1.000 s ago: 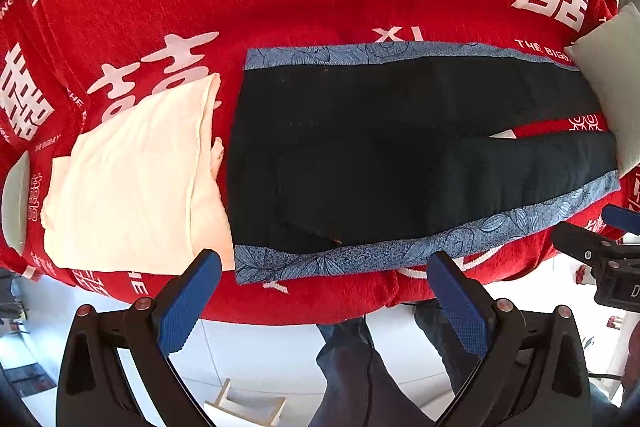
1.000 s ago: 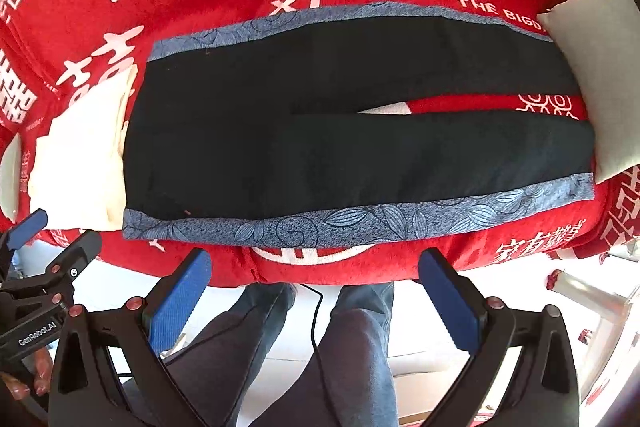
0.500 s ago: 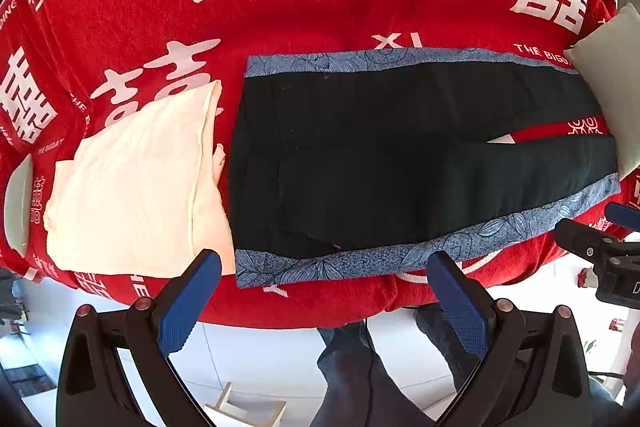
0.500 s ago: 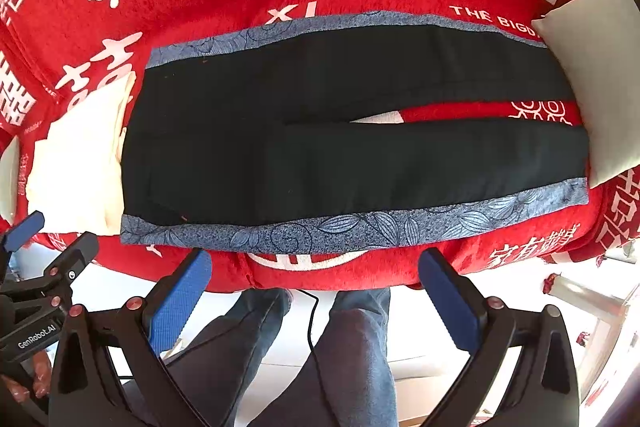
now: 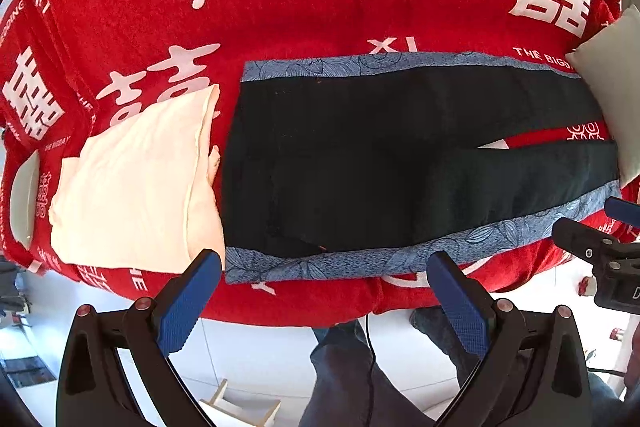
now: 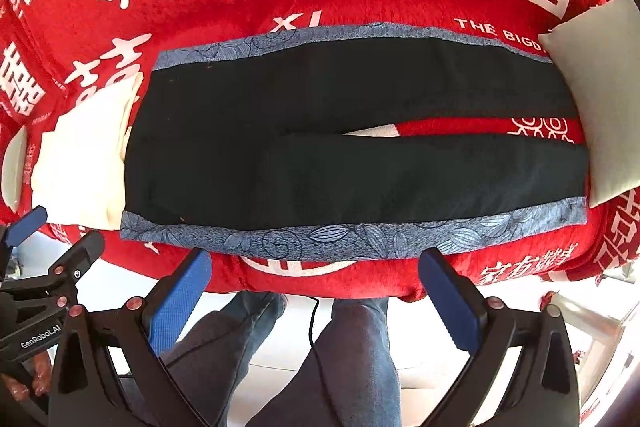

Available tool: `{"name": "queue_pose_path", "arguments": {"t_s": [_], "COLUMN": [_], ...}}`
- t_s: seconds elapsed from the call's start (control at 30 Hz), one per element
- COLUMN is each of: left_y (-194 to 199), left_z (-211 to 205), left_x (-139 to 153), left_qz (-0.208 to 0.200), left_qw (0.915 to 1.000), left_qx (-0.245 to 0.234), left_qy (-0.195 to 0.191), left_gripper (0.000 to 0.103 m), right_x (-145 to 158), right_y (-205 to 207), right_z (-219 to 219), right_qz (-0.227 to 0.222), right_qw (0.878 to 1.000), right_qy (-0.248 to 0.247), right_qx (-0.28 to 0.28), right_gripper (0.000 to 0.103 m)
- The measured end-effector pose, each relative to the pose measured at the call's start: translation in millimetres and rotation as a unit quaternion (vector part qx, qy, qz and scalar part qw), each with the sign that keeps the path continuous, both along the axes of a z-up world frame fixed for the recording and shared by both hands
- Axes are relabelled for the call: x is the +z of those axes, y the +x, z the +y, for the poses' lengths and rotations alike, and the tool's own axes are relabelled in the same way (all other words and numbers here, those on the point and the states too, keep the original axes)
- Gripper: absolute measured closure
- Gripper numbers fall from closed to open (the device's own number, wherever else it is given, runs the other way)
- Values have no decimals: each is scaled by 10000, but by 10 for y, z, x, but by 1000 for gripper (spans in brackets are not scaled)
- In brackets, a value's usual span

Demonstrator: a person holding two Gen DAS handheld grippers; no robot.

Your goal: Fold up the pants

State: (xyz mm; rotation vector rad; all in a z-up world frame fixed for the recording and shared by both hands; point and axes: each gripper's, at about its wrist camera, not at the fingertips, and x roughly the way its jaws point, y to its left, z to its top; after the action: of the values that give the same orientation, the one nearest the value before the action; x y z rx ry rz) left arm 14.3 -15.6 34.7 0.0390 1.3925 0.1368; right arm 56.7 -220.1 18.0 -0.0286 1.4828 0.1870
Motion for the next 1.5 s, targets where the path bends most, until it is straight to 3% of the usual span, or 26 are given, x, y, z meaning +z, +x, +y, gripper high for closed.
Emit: {"name": "queue_pose_path", "arguments": {"t_s": [0.57,0.93,1.1,1.2,1.3,1.5], "left_y": [-326,-428,-442,-464,-464,-452], "left_z": [-626,-717,-476,-220,45,454], "left_x": [116,43,-155,-310,-542,-1154], "left_qz": [45,74,194,205,212,211], "left_qw": [9984,9986,9978,9935,9892,9826], "left_qx": [496,340,610,974,1224,1477], "left_qy": [259,392,-165,-554,-780,-1107], "left_gripper": [0,0,0,0,0,0], "right_x": [52,29,-53,-167,-415,-1048], "right_y": [-11,-107,-154,-198,-266,-385], "right_z": [-511,-614,-570,-579,-619,-668], "right_qz": [-45,17,-32,98,379,643], "right_qw": [9987,9986,9991,9967,9868,9657], "right_qy": [111,121,330,806,1467,2174], "right_qx": [498,509,263,-65,-563,-1263], "right_gripper": [0,0,0,0,0,1]}}
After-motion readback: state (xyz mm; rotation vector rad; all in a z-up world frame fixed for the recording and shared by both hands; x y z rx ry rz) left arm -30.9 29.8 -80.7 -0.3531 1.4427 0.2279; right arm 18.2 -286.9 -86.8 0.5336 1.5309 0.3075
